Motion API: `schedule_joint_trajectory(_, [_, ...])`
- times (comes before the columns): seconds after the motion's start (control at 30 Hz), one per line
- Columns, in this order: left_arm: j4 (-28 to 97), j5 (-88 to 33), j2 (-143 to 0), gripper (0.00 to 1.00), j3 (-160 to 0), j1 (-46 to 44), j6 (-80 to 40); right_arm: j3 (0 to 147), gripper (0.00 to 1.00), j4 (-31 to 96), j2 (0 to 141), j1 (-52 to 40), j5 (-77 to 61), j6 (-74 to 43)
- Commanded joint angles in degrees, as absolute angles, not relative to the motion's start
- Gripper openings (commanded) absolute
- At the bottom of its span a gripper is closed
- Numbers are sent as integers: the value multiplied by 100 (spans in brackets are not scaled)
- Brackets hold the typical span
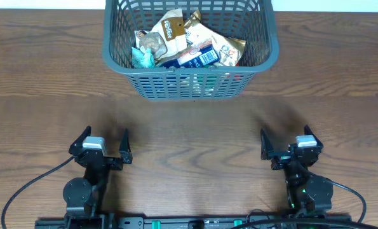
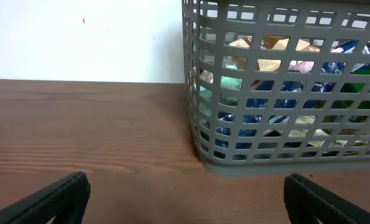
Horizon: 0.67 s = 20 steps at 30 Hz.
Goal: Pack container
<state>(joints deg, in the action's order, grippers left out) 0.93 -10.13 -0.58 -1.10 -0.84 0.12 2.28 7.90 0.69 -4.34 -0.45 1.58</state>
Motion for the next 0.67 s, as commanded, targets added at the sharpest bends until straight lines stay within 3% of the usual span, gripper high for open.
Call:
schedule_joint_trajectory(0.0, [314, -1096, -23, 98, -23, -99, -32, 207, 99, 799, 38, -416, -23, 222])
schedule_joint_trajectory(0.63, [314, -1096, -23, 98, -23, -99, -32, 207, 99, 799, 38, -416, -23, 222])
